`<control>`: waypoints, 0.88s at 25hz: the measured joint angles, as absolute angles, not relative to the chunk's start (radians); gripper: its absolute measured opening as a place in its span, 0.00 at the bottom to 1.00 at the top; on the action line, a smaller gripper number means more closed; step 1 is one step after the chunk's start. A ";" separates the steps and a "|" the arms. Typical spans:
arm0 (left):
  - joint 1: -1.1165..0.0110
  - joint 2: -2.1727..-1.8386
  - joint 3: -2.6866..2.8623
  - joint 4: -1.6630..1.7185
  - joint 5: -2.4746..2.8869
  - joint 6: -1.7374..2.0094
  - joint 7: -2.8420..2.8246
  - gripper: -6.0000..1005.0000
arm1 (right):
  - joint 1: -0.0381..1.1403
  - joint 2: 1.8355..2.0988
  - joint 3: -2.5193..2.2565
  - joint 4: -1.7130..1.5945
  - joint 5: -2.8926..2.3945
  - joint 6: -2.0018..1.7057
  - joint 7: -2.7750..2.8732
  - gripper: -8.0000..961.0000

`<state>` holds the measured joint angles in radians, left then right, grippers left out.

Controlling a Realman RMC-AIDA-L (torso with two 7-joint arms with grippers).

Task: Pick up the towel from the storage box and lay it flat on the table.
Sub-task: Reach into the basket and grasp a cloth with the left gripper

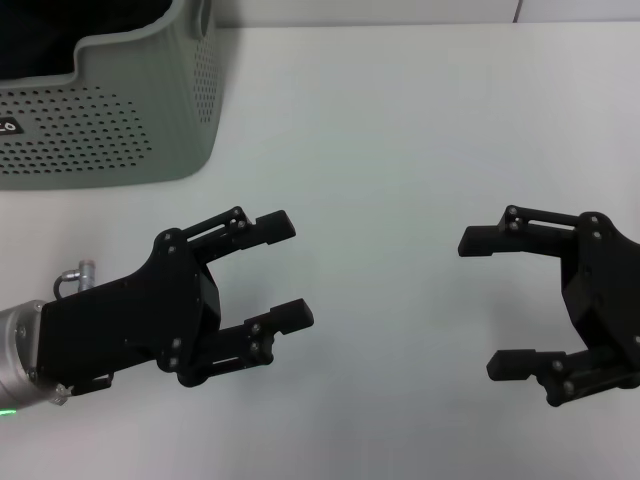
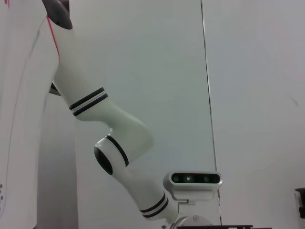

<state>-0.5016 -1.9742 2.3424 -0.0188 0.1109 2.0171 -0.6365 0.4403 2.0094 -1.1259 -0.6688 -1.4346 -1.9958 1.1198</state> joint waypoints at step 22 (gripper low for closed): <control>-0.440 -2.006 2.230 -0.080 -0.273 1.931 -0.623 0.72 | 0.422 2.009 -1.069 -0.630 -1.425 -1.982 1.103 0.91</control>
<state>-0.4397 -2.0059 2.2302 -0.0800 -0.2729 1.9314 -0.6232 0.4217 2.0094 -1.0688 -0.6301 -1.4251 -1.9818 1.1028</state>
